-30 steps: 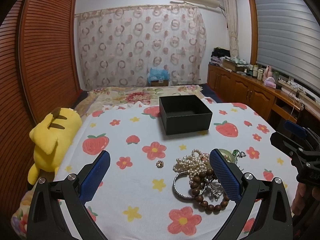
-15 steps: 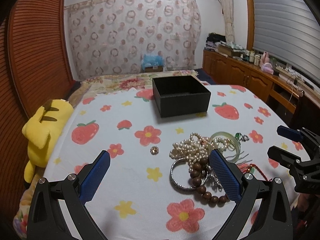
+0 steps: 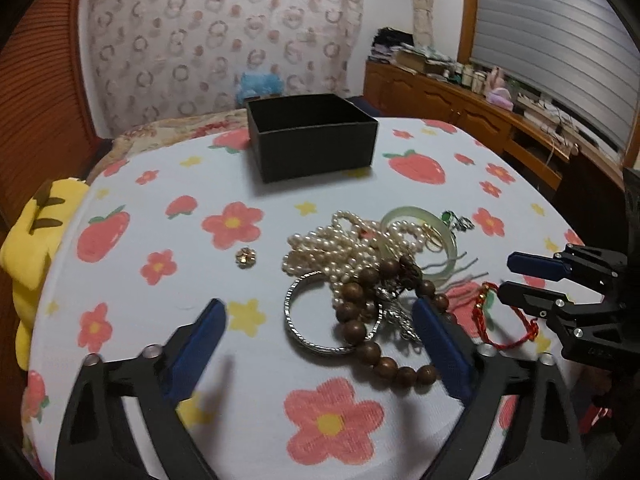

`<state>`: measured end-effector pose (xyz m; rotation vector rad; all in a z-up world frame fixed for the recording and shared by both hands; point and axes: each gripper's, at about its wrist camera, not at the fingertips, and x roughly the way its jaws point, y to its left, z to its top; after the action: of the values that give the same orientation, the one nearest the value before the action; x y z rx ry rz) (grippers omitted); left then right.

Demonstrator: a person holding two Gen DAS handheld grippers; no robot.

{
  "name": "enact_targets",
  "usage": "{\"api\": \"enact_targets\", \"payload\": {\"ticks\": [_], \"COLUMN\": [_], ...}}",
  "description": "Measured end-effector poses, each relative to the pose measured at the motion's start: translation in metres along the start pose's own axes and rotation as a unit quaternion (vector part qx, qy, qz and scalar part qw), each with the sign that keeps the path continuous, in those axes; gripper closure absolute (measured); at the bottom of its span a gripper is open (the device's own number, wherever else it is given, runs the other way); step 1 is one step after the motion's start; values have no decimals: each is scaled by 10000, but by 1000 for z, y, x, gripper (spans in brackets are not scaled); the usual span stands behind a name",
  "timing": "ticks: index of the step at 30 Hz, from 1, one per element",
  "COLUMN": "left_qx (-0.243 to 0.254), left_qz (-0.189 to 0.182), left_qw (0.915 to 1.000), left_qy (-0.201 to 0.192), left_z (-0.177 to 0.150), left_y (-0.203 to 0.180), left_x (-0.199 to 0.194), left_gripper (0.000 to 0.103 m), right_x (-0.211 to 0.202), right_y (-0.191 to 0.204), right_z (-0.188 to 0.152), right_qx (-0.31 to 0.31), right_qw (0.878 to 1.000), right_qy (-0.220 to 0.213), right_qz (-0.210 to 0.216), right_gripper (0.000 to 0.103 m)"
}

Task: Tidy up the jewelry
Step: 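Grasp the wooden bead bracelet with the left gripper while the right grasps the red string bracelet, then lower the bead bracelet into the black box with the left gripper while the right drops the red bracelet in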

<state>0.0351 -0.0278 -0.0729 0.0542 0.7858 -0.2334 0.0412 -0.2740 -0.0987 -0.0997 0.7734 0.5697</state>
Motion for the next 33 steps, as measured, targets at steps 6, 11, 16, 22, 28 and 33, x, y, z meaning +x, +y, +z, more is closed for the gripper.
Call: {"api": "enact_targets", "payload": {"ticks": [6, 11, 16, 22, 28, 33], "left_qx": [166, 77, 33, -130, -230, -292], "left_qz": [-241, -410, -649, -755, -791, -738], "left_qw": [9995, 9989, 9975, 9966, 9964, 9964], "left_qy": [103, 208, 262, 296, 189, 285], "left_z": [2, 3, 4, 2, 1, 1], "left_y": [-10, -6, -6, -1, 5, 13], "left_x": [6, 12, 14, 12, 1, 6], "left_gripper": [52, 59, 72, 74, 74, 82], "right_x": [4, 3, 1, -1, -1, -1], "right_y": [2, -1, -5, -8, -10, -9], "right_z": [-5, -7, -9, -10, -10, -10], "right_qx": [-127, -184, -231, -236, -239, -267], "right_qw": [9997, 9994, 9991, 9991, 9991, 9990], "right_qy": [185, 225, 224, 215, 199, 208], "right_qz": [-55, -176, -261, -263, -281, -287], "right_gripper": [70, 84, 94, 98, 98, 98]}}
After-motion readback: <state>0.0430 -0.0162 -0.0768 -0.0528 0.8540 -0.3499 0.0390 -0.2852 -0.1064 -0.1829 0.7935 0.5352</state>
